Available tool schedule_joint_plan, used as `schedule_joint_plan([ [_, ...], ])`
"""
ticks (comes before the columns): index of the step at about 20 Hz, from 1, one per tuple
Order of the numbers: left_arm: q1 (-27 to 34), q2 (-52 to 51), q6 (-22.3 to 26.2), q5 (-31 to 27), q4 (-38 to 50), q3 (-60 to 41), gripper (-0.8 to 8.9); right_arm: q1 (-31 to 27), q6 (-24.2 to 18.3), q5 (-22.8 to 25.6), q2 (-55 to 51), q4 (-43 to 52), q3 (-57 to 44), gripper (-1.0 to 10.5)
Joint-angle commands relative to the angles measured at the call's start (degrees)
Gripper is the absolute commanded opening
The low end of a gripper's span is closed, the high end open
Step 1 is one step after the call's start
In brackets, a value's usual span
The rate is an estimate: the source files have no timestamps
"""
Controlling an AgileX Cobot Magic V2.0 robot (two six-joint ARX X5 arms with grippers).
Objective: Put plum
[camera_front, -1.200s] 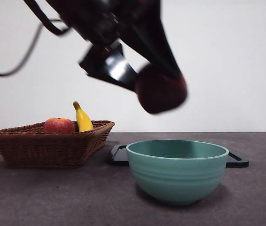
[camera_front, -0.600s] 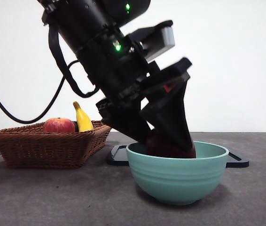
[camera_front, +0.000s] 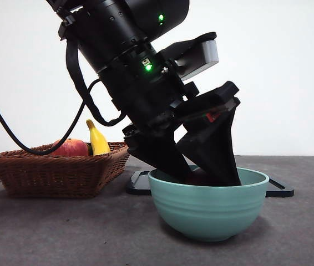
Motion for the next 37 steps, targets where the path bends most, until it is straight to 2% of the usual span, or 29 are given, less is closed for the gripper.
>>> schedule_joint_plan([
  [1, -0.7, 0.9, -0.2, -0.1, -0.1, 2.5, 3.77, 0.2, 0.5, 0.2, 0.4, 0.3, 1.1, 3.8],
  [8, -0.3, -0.3, -0.2, -0.1, -12.0, 13.6, 3.75, 0.2, 0.5, 0.2, 0.4, 0.3, 1.1, 3.8],
  [12, 2.1, -5.7, -0.2, -0.1, -14.8, 17.7, 3.75, 0.2, 0.4, 0.2, 0.4, 0.3, 1.1, 3.8],
  [15, 6.5, -13.2, -0.4, -0.1, -16.7, 17.7, 3.75, 0.2, 0.4, 0.2, 0.4, 0.3, 1.1, 3.8],
  [19, 14.3, -22.9, -0.4, 0.6, -24.2, 17.7, 3.75, 0.2, 0.4, 0.3, 0.4, 0.3, 1.1, 3.8],
  [23, 22.2, -31.5, 0.5, 5.6, -31.9, 17.6, 3.74, 0.2, 0.3, 1.7, 0.4, 0.3, 1.1, 3.8],
  [27, 27.2, -37.9, 3.3, 11.0, -40.0, 16.6, 3.73, 0.2, 0.3, 1.7, 0.4, 0.3, 1.1, 3.8],
  [32, 28.3, -45.2, 4.6, 21.6, -44.7, 6.6, 3.73, 0.2, 0.4, 1.7, 0.4, 0.3, 1.1, 3.8],
  [34, 28.3, -47.5, 4.6, 24.2, -45.1, 1.4, 3.73, 0.2, 0.4, 1.6, 0.4, 0.3, 1.1, 3.8],
  [37, 28.3, -49.4, 4.6, 25.1, -45.9, -4.1, 3.73, 0.2, 0.4, 1.6, 0.4, -0.2, 1.1, 3.8],
])
